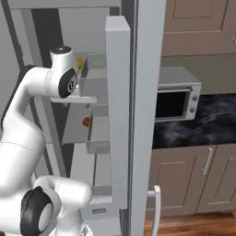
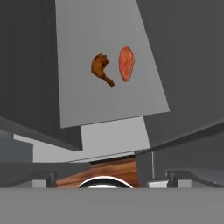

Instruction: Take the orange and lemon from the highest rack and move them to the second highest rack where the sweet potato and chicken drumstick are located, to maximize freezer space. Close the freezer door after rearranging.

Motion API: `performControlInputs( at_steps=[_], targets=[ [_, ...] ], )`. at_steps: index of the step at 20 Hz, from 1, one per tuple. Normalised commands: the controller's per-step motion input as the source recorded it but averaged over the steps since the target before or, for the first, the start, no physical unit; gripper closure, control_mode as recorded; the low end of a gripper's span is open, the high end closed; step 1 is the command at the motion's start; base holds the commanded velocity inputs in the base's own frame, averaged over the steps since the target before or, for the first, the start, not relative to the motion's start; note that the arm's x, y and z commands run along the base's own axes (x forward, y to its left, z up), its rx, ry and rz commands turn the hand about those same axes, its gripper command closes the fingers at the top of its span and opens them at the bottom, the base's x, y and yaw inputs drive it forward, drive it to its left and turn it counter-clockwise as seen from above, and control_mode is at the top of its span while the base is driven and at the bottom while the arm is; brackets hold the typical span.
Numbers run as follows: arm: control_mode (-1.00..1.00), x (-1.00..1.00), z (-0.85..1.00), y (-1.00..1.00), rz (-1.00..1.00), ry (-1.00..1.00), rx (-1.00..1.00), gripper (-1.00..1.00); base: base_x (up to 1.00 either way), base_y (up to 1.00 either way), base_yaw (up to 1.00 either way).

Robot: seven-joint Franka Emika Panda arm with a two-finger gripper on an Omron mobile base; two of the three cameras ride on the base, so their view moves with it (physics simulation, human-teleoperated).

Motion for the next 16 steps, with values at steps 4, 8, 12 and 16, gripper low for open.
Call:
performControlInputs(
  at_steps=[4, 8, 12, 16],
  targets=[
    [1.0, 0.0, 0.0, 0.0, 0.0, 0.0, 0.0, -1.0, 0.5, -0.02, 0.06],
    [-1.0, 0.24, 0.22, 0.02, 0.0, -0.08, 0.0, -1.0, 0.11, 0.0, 0.0],
    [-1.0, 0.66, 0.59, 0.15, 0.0, -0.29, 0.0, -1.0, 0.0, 0.0, 0.0],
    [-1.0, 0.87, 0.54, 0.26, 0.0, -0.15, 0.0, -1.0, 0.0, 0.0, 0.0]
  ],
)
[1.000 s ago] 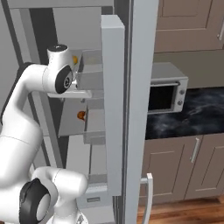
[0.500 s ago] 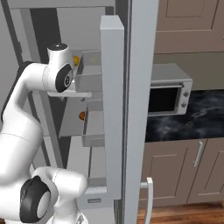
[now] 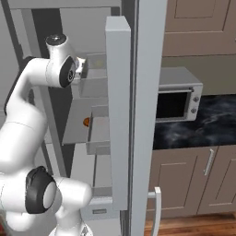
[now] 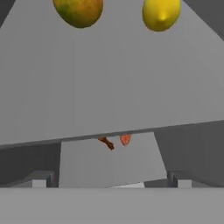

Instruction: Take the orange and lemon from the highest rack and move them to the second highest rack where the sweet potato and chicken drumstick are located, to maximize freezer space. Close the freezer door after rearranging.

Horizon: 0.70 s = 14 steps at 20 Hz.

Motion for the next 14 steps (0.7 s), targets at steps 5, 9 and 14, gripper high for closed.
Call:
performControlInputs(
  at_steps=[5, 9, 14],
  targets=[
    [-1.0, 0.85, 0.34, 0.16, 0.0, -0.01, 0.0, -1.0, 0.0, 0.0, 0.0],
    [-1.0, 0.72, 0.27, -0.03, 0.0, 0.0, 0.0, -1.0, 0.0, 0.0, 0.0],
    [-1.0, 0.75, 0.1, -0.04, -0.05, 0.0, 0.0, -1.0, 0.0, 0.0, 0.0]
  ],
)
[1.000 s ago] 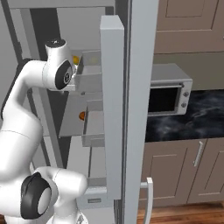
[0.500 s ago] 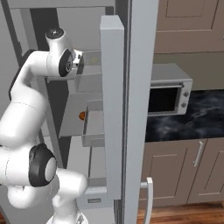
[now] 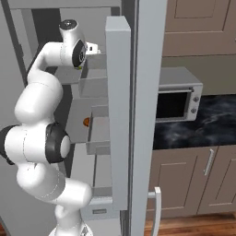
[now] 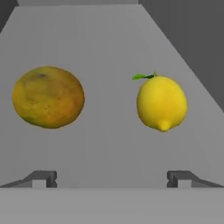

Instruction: Take the orange and lemon from the highest rack and move them to the second highest rack where the sweet potato and chicken drumstick are located, to maximize freezer space. Close the freezer door after rearranging.

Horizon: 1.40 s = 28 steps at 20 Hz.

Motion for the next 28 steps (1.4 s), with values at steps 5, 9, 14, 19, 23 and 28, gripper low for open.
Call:
performControlInputs(
  at_steps=[5, 9, 14, 19, 23, 28],
  targets=[
    [-1.0, 0.54, -0.01, -0.11, -0.07, -0.12, 0.0, -1.0, 0.0, 0.0, 0.0],
    [-1.0, 0.49, -0.05, -0.17, -0.08, -0.16, 0.0, -1.0, 0.0, 0.0, 0.0],
    [-1.0, 0.34, -0.12, -0.16, -0.06, -0.07, 0.0, -1.0, 0.0, 0.0, 0.0],
    [-1.0, 0.31, -0.16, -0.01, 0.0, 0.0, 0.0, -1.0, 0.0, 0.0, 0.0],
    [-1.0, 0.26, -0.11, -0.06, 0.0, 0.0, 0.0, -1.0, 0.0, 0.0, 0.0],
    [-1.0, 0.02, -0.26, -0.18, 0.0, 0.0, 0.0, -1.0, 0.0, 0.0, 0.0]
  ],
)
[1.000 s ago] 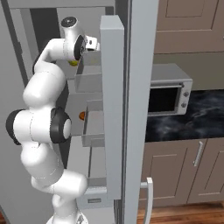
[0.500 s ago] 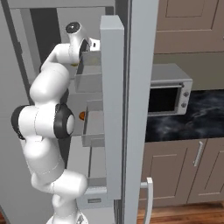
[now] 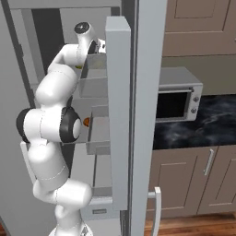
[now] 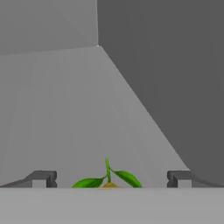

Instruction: Take the orange and lemon from the highest rack and move them to the second highest rack where the sweet potato and chicken drumstick are located, to maximize freezer space. Close the freezer door after rearranging.

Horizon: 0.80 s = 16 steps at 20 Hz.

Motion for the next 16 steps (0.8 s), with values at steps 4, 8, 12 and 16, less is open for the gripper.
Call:
performControlInputs(
  at_steps=[4, 8, 12, 16],
  targets=[
    [-1.0, -0.03, -0.36, -0.18, 0.0, 0.0, 0.0, -1.0, 0.0, 0.0, 0.0],
    [-1.0, 0.0, -0.32, -0.04, 0.0, 0.0, 0.0, -1.0, 0.0, 0.0, 0.0],
    [-1.0, 0.0, -0.36, 0.0, 0.0, 0.0, 0.0, -1.0, 0.0, 0.0, 0.0],
    [-1.0, -0.05, -0.44, 0.0, 0.0, 0.0, 0.0, -1.0, 0.0, 0.0, 0.0]
  ],
)
